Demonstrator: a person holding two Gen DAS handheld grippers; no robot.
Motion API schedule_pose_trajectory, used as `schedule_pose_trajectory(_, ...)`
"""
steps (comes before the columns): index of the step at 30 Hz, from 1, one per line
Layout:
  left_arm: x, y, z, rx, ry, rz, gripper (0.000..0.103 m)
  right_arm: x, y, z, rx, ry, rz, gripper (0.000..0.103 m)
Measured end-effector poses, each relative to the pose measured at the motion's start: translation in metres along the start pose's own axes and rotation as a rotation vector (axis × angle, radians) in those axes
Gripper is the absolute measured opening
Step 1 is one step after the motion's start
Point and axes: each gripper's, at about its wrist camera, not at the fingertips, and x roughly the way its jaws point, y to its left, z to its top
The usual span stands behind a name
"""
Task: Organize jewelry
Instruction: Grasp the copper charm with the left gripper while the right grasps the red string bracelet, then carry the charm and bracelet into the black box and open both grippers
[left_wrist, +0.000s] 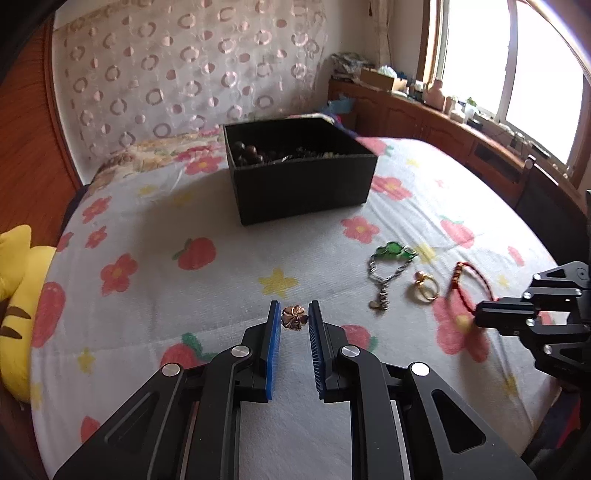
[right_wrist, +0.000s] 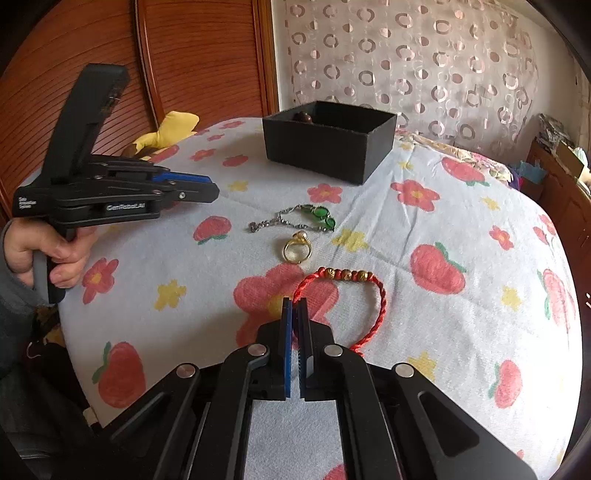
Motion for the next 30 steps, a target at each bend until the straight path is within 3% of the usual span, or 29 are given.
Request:
schedule_pose_trajectory(19,-0.048,0.000,0.025,-0.019,-0.142,0.016,0.014,-0.037,0.004,0.074,-0.091,-0.135,-0.052,0.003)
schedule_pose_trajectory(30,-0.050,0.008,0.033,-0.035,-0.162,0.025,0.014,-0.018,-0.001,0.147,-0.137,-0.166,-0.061,0.003)
